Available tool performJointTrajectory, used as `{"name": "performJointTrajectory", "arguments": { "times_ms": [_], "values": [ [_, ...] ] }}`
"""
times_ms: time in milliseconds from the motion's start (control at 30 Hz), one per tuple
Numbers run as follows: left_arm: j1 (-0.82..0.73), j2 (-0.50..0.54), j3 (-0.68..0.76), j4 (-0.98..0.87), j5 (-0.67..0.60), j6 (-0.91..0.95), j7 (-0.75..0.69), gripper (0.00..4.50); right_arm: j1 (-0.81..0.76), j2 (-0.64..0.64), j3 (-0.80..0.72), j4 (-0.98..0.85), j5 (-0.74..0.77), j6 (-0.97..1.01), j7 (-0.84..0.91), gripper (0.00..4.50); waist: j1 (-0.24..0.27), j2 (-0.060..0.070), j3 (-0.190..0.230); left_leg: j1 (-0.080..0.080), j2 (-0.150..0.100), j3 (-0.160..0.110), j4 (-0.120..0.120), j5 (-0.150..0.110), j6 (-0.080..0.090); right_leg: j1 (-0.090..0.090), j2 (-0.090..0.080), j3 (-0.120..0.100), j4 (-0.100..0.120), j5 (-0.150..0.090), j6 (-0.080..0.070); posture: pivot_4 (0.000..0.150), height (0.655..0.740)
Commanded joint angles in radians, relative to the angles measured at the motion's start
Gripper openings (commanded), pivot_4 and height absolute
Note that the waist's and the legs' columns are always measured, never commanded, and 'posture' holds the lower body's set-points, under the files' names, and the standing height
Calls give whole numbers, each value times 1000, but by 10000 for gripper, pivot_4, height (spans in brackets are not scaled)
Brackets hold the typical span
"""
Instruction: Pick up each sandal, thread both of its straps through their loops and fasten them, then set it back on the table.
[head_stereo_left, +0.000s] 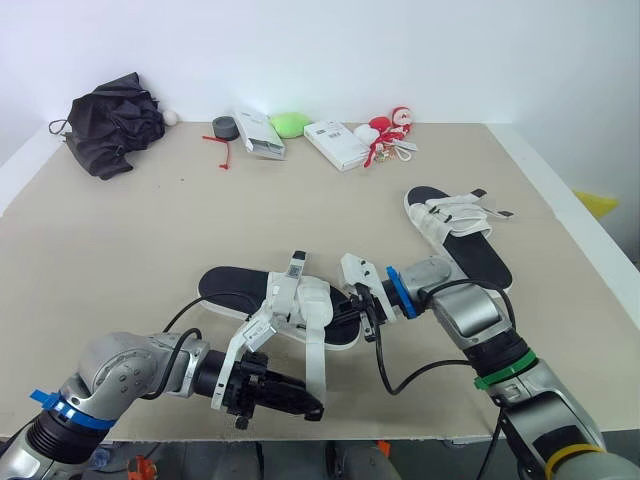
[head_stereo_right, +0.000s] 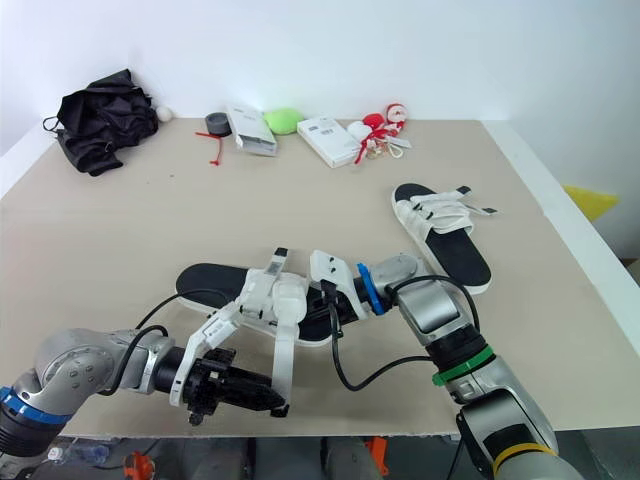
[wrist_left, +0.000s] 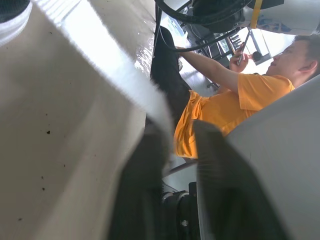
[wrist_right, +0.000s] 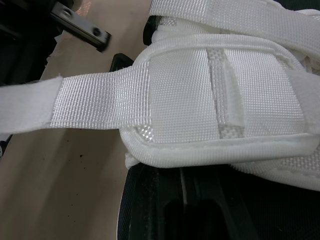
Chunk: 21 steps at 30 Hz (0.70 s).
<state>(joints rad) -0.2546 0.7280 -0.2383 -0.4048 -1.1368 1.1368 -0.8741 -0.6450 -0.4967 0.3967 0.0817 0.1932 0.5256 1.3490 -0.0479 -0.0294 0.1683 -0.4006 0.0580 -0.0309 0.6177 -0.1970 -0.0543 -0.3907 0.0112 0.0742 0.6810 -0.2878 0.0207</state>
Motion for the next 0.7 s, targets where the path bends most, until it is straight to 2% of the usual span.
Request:
{"name": "performJointTrajectory", "arguments": {
  "times_ms": [33, 400, 533, 700],
  "values": [
    [-3, 20, 28, -33, -8, 20, -26, 609, 35, -8, 66, 50, -38, 25, -1, 0, 0, 0, 0, 0, 0, 0, 0, 0, 0, 0, 0, 0, 0, 0, 0, 1500, 7400],
    [-190, 111, 120, 129, -120, 226, -141, 609, 28, 7, 70, 68, -42, 11, -4, 0, -1, 0, 0, 0, 0, 0, 0, 0, 0, 0, 0, 0, 0, 0, 0, 1500, 7400],
    [-304, 96, 149, 230, -144, 282, -180, 609, 29, 13, 71, 73, -44, 6, -6, 0, -1, 0, 0, 0, 0, -1, 0, 0, 0, -1, 1, -1, 0, 0, 0, 1500, 7400],
    [-461, 58, 115, 404, -65, 295, -243, 609, 24, 20, 72, 83, -46, -1, -9, 0, -4, -1, 0, 0, 0, -1, 1, 0, 0, 0, 1, -1, 0, 0, -1, 1500, 7400]
  ]
}}
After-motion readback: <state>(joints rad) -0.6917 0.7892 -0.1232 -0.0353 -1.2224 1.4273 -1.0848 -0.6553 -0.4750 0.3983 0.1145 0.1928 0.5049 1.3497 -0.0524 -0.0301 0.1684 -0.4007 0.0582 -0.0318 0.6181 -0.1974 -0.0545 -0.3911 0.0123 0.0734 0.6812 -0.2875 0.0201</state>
